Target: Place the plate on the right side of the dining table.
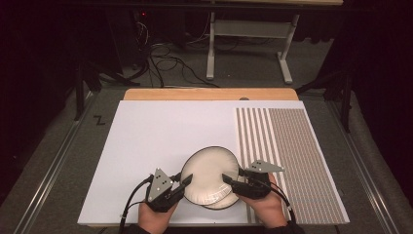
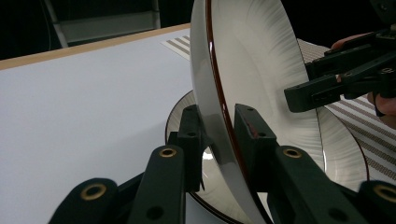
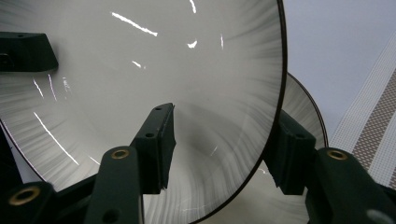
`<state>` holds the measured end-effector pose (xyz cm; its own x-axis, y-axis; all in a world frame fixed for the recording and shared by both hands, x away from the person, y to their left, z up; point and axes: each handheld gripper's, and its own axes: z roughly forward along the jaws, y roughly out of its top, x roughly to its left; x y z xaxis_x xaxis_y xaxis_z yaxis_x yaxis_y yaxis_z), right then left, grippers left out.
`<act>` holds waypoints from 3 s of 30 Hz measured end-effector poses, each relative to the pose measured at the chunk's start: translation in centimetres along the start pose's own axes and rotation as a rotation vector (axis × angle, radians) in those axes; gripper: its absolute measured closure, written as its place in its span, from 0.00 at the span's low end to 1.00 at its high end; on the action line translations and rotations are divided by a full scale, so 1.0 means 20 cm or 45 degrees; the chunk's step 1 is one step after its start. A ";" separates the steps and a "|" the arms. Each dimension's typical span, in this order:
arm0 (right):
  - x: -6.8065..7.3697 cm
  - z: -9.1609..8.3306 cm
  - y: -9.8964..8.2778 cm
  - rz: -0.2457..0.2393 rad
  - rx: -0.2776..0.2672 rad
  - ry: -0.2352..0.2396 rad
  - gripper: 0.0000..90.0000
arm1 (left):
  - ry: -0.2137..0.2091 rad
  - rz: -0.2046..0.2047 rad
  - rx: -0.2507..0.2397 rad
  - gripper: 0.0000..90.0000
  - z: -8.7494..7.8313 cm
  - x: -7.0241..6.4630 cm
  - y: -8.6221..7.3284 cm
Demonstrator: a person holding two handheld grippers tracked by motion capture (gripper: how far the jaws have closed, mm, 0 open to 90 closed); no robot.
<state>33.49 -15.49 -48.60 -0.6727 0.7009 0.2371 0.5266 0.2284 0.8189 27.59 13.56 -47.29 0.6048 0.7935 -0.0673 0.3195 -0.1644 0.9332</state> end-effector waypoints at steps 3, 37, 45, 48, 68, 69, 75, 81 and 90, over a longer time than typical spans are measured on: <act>-0.01 0.01 -0.01 -0.001 0.009 0.024 0.58 | -0.002 0.001 0.000 0.82 0.00 0.00 0.00; -0.02 -0.15 0.04 -0.019 -0.113 0.000 0.91 | -0.016 -0.010 -0.033 0.90 -0.02 0.00 0.02; -0.01 -0.20 0.06 -0.059 -0.167 -0.030 0.92 | -0.039 -0.045 -0.041 0.90 -0.01 0.00 0.04; 0.00 -0.22 0.08 -0.075 -0.185 -0.046 0.93 | -0.047 -0.060 -0.042 0.89 0.00 0.01 0.06; -0.11 -0.41 0.17 -0.156 -0.271 -0.152 0.94 | -0.072 0.013 -0.071 0.88 0.17 -0.08 0.26; -0.12 -0.42 0.18 -0.155 -0.271 -0.161 0.94 | -0.075 0.012 -0.071 0.88 0.18 -0.08 0.27; -0.19 -0.48 0.18 -0.158 -0.286 -0.224 0.93 | -0.086 0.018 -0.041 0.88 0.28 -0.14 0.30; -0.27 -0.53 0.16 -0.138 -0.296 -0.265 0.92 | -0.106 0.029 -0.010 0.88 0.38 -0.19 0.34; -0.36 -0.61 0.12 -0.103 -0.322 -0.316 0.92 | -0.122 0.063 0.012 0.88 0.50 -0.27 0.39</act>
<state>33.23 -28.15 -41.99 -0.5438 0.8373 0.0573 0.3109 0.1375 0.9405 34.16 2.22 -43.15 0.6867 0.7249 -0.0550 0.2941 -0.2078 0.9329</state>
